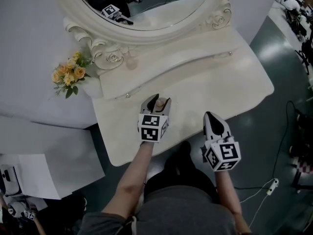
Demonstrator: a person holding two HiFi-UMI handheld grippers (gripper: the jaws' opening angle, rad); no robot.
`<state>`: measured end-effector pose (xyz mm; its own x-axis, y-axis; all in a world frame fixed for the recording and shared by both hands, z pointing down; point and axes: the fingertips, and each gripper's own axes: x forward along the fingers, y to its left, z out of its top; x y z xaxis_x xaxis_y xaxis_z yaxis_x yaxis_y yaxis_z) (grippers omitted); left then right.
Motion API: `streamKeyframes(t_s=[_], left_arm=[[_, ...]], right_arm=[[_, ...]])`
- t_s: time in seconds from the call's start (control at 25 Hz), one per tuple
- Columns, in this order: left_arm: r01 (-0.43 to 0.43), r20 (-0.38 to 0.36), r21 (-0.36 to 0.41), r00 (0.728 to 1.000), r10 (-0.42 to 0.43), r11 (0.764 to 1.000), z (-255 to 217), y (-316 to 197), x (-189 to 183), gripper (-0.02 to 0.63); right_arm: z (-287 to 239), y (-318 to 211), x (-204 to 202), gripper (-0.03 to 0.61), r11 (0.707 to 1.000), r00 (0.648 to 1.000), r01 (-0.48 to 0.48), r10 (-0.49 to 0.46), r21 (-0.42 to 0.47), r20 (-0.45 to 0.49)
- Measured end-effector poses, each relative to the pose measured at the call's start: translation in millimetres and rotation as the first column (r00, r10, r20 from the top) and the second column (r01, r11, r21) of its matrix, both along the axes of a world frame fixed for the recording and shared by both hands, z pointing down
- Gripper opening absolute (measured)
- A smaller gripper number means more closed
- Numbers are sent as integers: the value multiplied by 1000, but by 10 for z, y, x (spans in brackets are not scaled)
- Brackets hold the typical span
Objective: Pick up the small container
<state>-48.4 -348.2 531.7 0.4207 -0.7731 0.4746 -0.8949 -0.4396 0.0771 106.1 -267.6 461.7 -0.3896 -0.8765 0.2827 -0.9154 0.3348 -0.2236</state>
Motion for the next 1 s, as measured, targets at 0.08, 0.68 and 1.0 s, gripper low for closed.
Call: streamKeyframes(t_s=[0.08,0.68,1.0], left_arm=[[-1,7,7,1000,1,1000,-6,-4,5,187],[-18,47,15,999,17,1000,-43,3,31,127],[-27,57,27,998,25,999,-149,4,49,117]], right_arm=[[6,-5,6,3,1000,1000,0,0,-1,-1],[12,-17,0,3,1000,1000,8,-8,-1,3],[-10,-16,36,3,1000,1000,-1,1,5,1]])
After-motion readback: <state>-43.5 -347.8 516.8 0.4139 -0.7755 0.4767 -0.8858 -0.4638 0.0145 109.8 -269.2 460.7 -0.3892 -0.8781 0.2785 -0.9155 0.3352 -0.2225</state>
